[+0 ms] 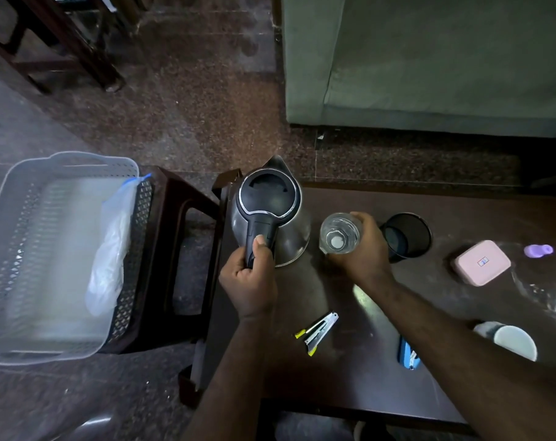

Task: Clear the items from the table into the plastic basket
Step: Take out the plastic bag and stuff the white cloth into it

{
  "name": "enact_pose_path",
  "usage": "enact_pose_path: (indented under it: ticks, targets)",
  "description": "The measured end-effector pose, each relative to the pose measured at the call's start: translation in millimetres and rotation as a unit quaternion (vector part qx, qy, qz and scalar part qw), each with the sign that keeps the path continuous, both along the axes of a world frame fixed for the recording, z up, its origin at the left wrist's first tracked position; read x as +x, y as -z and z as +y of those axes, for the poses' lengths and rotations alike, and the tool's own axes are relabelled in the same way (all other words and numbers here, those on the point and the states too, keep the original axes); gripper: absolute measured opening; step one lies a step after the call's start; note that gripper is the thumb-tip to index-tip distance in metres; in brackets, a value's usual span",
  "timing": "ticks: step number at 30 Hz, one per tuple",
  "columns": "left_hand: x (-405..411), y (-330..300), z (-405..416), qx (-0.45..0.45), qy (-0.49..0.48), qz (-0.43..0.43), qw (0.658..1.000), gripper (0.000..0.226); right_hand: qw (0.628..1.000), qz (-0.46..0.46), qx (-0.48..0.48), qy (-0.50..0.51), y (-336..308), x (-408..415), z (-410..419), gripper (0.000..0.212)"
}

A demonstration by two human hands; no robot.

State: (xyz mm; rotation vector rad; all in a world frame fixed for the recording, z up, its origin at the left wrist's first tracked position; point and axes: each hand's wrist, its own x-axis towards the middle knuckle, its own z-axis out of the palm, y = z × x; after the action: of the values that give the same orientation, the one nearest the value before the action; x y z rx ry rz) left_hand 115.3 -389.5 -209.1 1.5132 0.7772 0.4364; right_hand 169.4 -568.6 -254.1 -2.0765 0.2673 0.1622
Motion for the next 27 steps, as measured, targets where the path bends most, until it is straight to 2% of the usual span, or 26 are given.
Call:
enact_pose_path:
  ticks: [3, 8, 13, 15, 17, 19, 21, 24, 26, 27]
  targets:
    - [1, 2, 0, -0.003, 0.0, 0.0, 1.0, 0.058, 1.0, -0.007, -0.003, -0.001, 0, 3, 1, 0.089]
    - [-3, 1, 1, -0.007, 0.02, -0.01, 1.0, 0.042, 1.0, -0.016, -0.021, -0.009, 0, 5, 3, 0.09]
    - [-6, 2, 7, -0.024, 0.073, -0.001, 0.997, 0.042, 1.0, 0.008, -0.022, -0.018, -6, 4, 6, 0.092]
    - [-9, 1, 11, -0.03, 0.096, 0.006, 0.995, 0.046, 0.998, 0.036, -0.04, -0.028, -15, 6, 8, 0.101]
    - [-13, -4, 15, -0.037, 0.123, 0.037, 0.991, 0.047, 0.994, 0.082, -0.067, -0.04, -29, 7, 10, 0.121]
    - [-15, -13, 22, -0.034, 0.145, 0.093, 0.984, 0.047, 0.982, 0.136, -0.12, -0.062, -49, 5, 13, 0.142]
    - [-17, -29, 34, -0.007, 0.167, 0.163, 0.972, 0.047, 0.968, 0.161, -0.171, -0.091, -79, 1, 17, 0.15]
    - [-18, -63, 54, 0.043, 0.203, 0.229, 0.951, 0.027, 0.96, 0.145, -0.207, -0.123, -121, -7, 22, 0.144]
    - [-19, -92, 66, 0.124, 0.255, 0.252, 0.925, 0.03, 0.948, 0.118, -0.253, -0.151, -152, -14, 29, 0.129]
    - [-19, -109, 71, 0.168, 0.274, 0.257, 0.911, 0.038, 0.94, 0.092, -0.284, -0.164, -168, -17, 32, 0.121]
